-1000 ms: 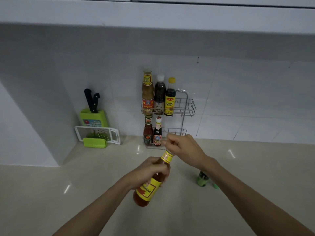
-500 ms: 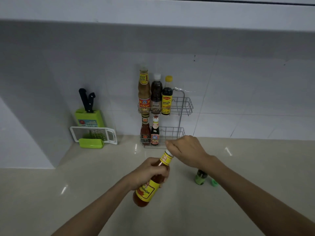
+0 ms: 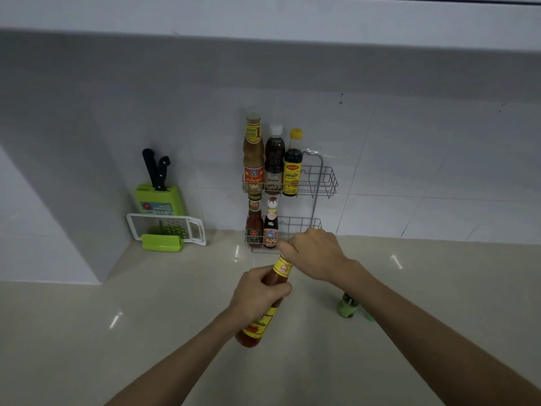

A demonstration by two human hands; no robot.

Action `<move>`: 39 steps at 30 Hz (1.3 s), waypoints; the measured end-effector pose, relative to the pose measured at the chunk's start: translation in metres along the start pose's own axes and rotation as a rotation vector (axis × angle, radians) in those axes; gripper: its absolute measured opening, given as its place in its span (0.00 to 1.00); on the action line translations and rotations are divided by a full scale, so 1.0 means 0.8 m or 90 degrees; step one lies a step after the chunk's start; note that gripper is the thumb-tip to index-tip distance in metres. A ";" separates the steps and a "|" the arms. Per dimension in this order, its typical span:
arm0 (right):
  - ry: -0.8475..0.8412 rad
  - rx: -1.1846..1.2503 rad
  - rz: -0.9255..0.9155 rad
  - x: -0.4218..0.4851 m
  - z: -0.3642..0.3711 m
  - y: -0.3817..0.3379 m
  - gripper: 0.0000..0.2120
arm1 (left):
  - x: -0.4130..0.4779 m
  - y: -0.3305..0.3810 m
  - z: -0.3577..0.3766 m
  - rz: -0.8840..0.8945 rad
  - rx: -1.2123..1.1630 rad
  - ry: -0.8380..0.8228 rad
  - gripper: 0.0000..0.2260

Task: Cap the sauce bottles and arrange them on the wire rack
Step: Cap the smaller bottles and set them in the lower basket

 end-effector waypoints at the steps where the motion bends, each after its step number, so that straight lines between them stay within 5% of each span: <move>1: -0.002 -0.070 0.010 0.003 0.008 -0.004 0.12 | -0.002 -0.001 -0.008 -0.005 0.080 0.051 0.10; 2: -0.011 -0.124 0.002 0.002 0.017 -0.010 0.07 | -0.004 -0.003 -0.013 -0.011 0.140 0.082 0.11; 5: -0.034 -0.155 -0.025 0.001 0.029 -0.022 0.13 | -0.008 -0.009 -0.015 -0.032 0.164 0.108 0.12; 9: 0.003 0.139 0.030 0.009 0.010 -0.008 0.22 | 0.001 -0.008 -0.023 -0.017 0.128 0.106 0.08; 12: -0.038 0.336 0.037 0.017 0.006 -0.004 0.15 | 0.010 -0.003 -0.016 -0.019 0.012 0.073 0.06; 18: -0.036 0.421 0.052 0.047 -0.026 0.022 0.11 | 0.006 -0.018 0.011 -0.035 -0.080 -0.143 0.26; 22: 0.004 0.529 0.093 0.052 -0.038 0.050 0.15 | 0.003 -0.037 0.010 -0.031 -0.069 -0.112 0.23; 29: -0.204 0.745 0.188 0.034 0.078 0.071 0.13 | 0.051 -0.061 0.017 -0.049 -0.027 -0.076 0.26; 35: 0.000 0.677 0.320 0.079 0.107 0.136 0.16 | 0.130 -0.090 0.014 -0.078 0.044 -0.133 0.43; 39: 0.106 0.698 0.335 0.116 0.124 0.158 0.16 | 0.182 -0.101 -0.012 -0.073 0.015 -0.040 0.37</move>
Point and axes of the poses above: each hand's wrist, its own x-axis towards the middle knuckle, its own z-axis out of the palm, y = z × x, the point moved 10 cm from there along x, towards the middle knuckle, and after that the axes turned 13 degrees about z, right-handed, at the moved point
